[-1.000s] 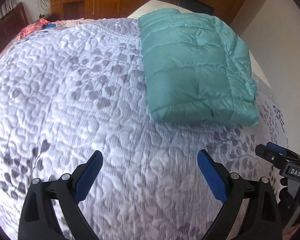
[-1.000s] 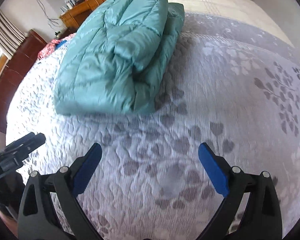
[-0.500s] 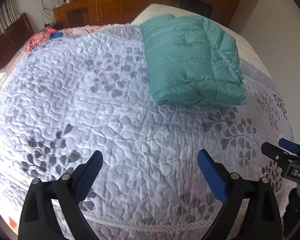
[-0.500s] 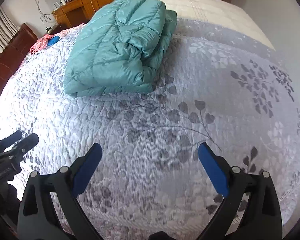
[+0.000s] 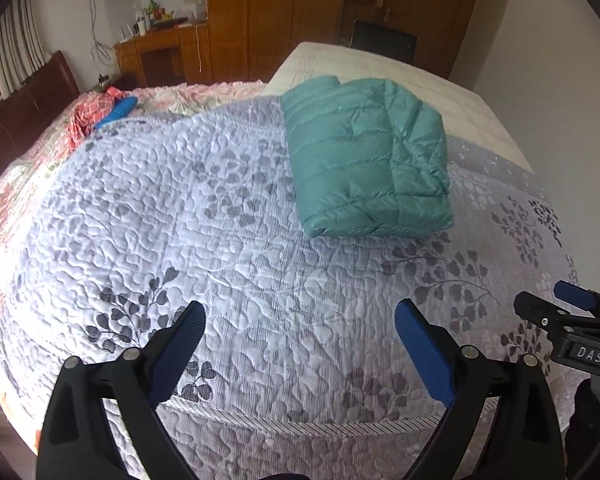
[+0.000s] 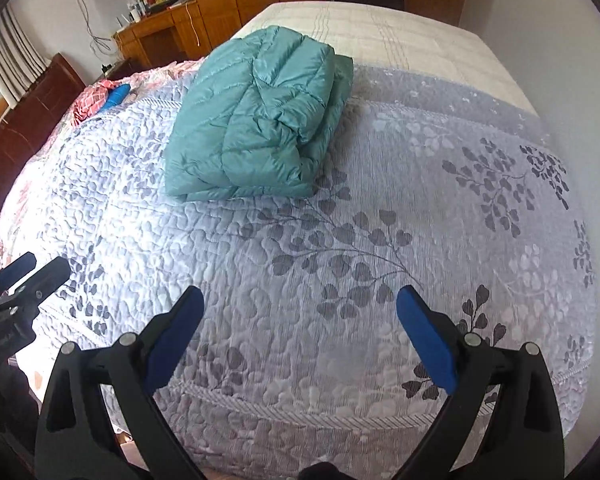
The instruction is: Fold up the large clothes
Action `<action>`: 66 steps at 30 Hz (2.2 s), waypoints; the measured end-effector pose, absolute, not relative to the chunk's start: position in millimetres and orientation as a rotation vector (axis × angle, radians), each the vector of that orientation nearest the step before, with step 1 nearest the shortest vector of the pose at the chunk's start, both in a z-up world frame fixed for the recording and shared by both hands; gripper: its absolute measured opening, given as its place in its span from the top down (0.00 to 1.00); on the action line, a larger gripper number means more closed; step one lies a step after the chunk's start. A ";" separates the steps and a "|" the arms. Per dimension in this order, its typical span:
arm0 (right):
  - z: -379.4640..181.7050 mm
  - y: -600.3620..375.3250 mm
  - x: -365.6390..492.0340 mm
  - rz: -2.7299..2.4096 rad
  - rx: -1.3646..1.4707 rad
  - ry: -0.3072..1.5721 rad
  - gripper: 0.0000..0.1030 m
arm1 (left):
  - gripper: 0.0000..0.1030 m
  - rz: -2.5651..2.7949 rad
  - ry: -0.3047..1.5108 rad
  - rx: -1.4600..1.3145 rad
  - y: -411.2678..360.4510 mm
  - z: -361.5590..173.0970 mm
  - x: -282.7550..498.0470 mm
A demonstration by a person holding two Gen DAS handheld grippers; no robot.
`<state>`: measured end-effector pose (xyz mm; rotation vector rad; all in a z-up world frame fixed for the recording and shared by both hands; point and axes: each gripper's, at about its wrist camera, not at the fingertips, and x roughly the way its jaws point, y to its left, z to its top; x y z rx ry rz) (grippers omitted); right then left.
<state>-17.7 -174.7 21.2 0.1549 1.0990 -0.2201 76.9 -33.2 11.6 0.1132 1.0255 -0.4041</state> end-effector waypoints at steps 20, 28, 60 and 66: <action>39.3 -166.1 -26.1 -0.227 0.137 1.064 0.06 | 0.05 -0.399 0.976 0.132 -32.9 32.1 64.6; 38.7 -166.9 -25.8 -0.230 0.139 1.066 0.06 | 0.05 -0.397 0.975 0.134 -34.6 32.2 64.0; 38.6 -165.7 -25.8 -0.226 0.137 1.064 0.06 | 0.05 -0.405 0.963 0.158 -32.2 32.9 65.1; 38.9 -165.2 -26.3 -0.226 0.139 1.063 0.06 | 0.05 -0.408 0.963 0.161 -33.4 32.7 65.4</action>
